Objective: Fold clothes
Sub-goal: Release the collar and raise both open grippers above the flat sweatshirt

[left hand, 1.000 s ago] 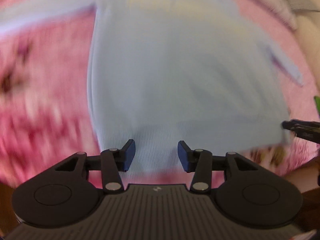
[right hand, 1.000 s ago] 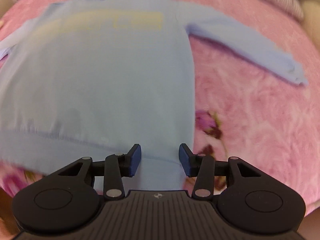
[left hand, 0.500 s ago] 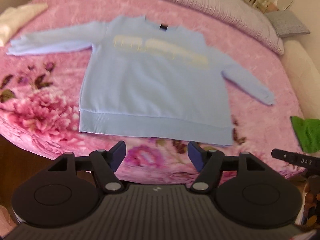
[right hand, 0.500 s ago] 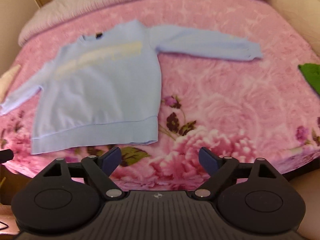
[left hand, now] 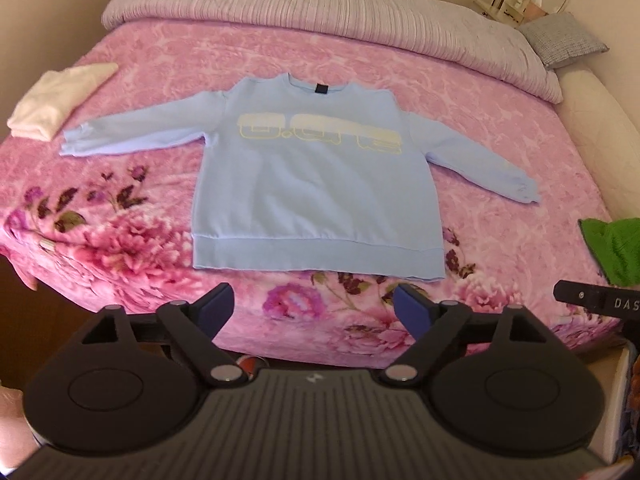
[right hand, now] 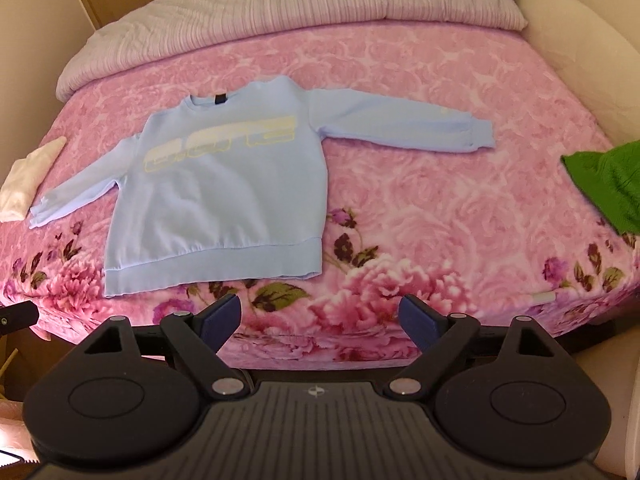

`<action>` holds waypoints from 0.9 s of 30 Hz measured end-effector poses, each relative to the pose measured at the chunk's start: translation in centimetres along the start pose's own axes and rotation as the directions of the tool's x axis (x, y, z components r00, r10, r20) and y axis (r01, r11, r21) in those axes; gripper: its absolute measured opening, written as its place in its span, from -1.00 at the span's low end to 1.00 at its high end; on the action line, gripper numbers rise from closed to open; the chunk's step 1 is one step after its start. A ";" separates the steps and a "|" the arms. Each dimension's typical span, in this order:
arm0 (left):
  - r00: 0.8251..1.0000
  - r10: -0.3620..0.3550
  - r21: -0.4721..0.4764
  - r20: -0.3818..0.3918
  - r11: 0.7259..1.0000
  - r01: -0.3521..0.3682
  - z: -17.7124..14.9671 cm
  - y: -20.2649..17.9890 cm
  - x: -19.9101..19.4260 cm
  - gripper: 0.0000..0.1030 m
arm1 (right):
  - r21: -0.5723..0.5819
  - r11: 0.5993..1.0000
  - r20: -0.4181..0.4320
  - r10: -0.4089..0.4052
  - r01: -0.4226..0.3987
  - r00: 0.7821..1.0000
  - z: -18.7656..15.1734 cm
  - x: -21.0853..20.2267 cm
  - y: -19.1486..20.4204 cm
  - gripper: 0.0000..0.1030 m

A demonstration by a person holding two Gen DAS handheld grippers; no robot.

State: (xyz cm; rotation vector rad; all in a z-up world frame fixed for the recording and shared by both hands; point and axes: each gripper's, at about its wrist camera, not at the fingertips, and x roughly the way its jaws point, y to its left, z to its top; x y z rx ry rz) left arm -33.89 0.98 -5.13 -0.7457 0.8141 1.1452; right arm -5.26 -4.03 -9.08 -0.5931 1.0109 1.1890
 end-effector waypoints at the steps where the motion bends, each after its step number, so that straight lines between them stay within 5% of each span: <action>1: 1.000 0.012 0.004 0.004 1.000 -0.012 0.0 0.0 -0.2 0.70 | -0.001 1.000 0.001 0.001 -0.001 1.000 0.0 -0.1 0.2 0.72; 27: 0.995 0.099 0.018 -0.011 0.995 -0.098 -3.0 1.3 -3.4 0.86 | -0.081 0.993 -0.079 -0.088 0.082 0.993 -3.1 -2.1 4.1 0.73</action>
